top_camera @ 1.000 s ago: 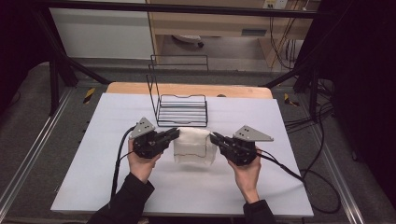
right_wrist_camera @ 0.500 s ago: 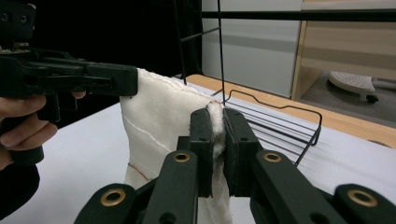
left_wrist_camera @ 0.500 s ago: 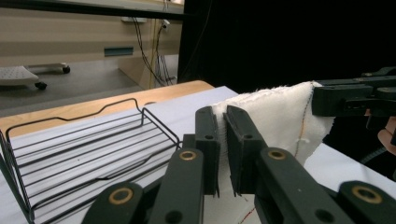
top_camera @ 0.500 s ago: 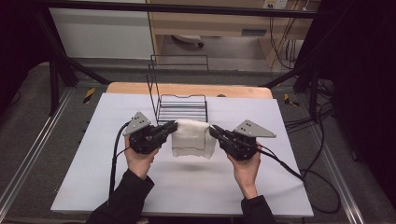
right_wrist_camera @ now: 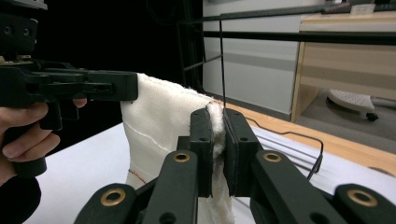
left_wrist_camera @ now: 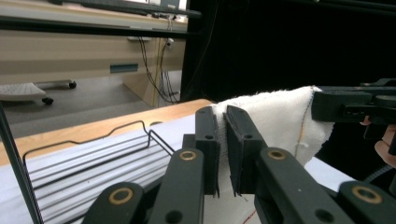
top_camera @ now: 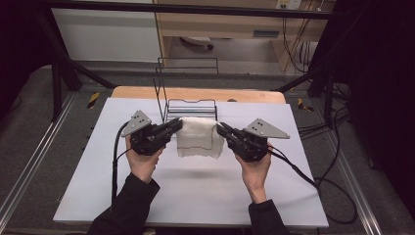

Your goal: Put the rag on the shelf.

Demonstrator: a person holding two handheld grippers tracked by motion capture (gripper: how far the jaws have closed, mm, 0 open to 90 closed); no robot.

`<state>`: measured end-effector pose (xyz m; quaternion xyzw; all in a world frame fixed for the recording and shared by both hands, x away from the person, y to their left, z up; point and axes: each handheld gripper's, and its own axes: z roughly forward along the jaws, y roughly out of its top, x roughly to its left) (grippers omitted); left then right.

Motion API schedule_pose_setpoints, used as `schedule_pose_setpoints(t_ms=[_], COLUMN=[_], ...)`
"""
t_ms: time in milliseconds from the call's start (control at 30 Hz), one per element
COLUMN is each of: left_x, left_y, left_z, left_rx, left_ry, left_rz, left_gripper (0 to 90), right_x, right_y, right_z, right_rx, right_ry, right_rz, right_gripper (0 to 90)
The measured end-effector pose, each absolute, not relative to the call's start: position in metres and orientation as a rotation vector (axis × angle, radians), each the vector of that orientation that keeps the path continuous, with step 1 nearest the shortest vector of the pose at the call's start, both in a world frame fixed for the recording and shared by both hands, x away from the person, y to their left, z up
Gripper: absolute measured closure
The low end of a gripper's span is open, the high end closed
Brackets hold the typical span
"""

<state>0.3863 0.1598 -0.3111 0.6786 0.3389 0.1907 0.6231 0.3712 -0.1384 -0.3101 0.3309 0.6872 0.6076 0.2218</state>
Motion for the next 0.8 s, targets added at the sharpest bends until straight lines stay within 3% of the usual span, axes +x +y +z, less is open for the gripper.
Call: schedule_pose_setpoints(t_ms=[800], left_x=[0.395], left_y=[0.167], left_z=[-0.276], left_rx=[1.479], left_ry=[0.748], left_rz=[0.486], left_gripper=[83.1], right_x=[0.380], right_y=[-0.128], right_z=[-0.274], right_rx=[0.841], right_ry=[1.789], right_rz=[1.708], right_gripper=[83.4])
